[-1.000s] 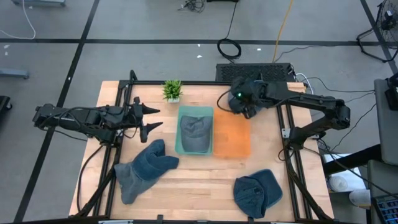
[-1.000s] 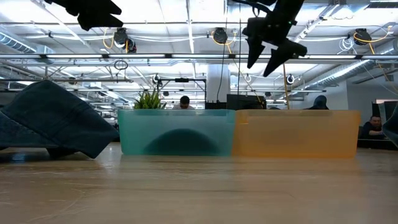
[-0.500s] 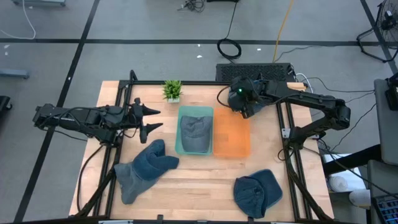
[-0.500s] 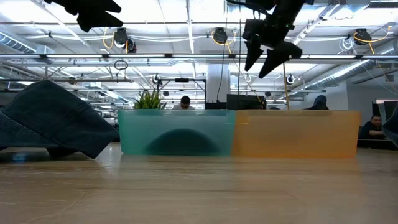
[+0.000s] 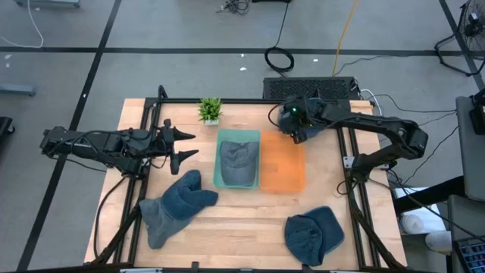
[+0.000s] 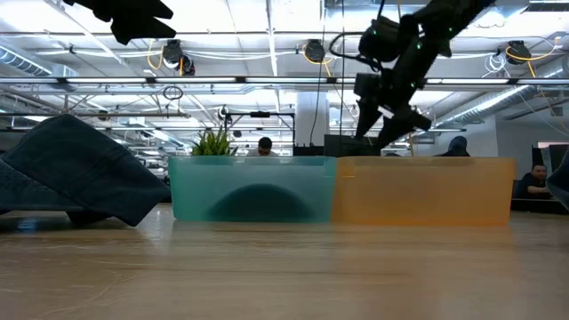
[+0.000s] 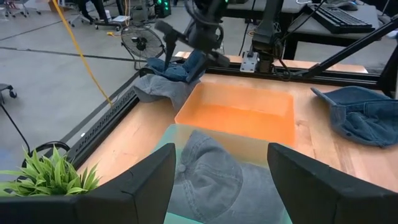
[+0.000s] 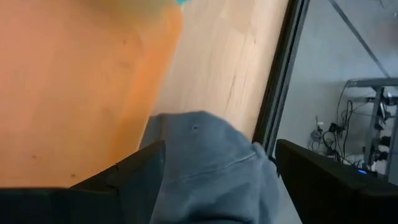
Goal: Pick & Place hat
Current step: Put the top gray cap into the green bin
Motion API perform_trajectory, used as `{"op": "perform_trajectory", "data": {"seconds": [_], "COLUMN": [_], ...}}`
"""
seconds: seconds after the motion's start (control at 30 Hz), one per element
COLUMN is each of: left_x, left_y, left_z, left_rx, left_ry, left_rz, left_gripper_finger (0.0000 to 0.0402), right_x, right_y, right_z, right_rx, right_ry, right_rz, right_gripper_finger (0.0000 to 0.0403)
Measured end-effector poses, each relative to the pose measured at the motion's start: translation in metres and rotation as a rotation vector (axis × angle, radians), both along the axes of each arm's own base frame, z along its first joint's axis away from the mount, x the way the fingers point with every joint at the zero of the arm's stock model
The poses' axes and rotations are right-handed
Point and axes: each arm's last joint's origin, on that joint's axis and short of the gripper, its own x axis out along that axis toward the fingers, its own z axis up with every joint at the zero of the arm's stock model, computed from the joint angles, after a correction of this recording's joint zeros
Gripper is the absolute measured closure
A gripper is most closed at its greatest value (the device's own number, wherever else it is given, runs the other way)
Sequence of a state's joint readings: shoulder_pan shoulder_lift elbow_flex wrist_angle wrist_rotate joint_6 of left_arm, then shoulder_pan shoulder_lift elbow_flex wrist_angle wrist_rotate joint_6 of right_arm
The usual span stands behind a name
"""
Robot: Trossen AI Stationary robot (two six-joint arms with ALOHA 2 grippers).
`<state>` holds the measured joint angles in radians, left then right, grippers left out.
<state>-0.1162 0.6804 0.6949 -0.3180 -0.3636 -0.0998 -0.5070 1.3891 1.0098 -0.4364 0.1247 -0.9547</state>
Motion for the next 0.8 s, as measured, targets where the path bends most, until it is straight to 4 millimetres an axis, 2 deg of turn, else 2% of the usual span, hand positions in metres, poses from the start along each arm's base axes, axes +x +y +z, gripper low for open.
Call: {"op": "perform_trajectory", "data": {"seconds": [0.2,0.57,0.67,0.8], "left_x": [0.000,0.000,0.000,0.000], "left_y": [0.000,0.000,0.000,0.000], "left_z": [0.000,0.000,0.000,0.000], "left_rx": [0.000,-0.007,-0.007,-0.007], "left_ry": [0.000,-0.002,-0.002,-0.002], "left_rz": [0.000,0.003,0.005,0.005], "left_gripper_finger": [0.0154,0.0154,0.0158,0.0160], "right_x": [-0.009,-0.023,-0.023,-0.018], "right_y": [-0.007,-0.027,-0.029,-0.033], "right_z": [-0.021,-0.028,-0.028,-0.039], "right_rx": [0.035,0.106,0.142,0.175], "right_ry": [-0.036,-0.134,-0.177,-0.158], "right_rz": [-0.024,-0.081,-0.082,-0.108], "right_gripper_finger": [0.0110,0.0110,0.0110,0.0110]}}
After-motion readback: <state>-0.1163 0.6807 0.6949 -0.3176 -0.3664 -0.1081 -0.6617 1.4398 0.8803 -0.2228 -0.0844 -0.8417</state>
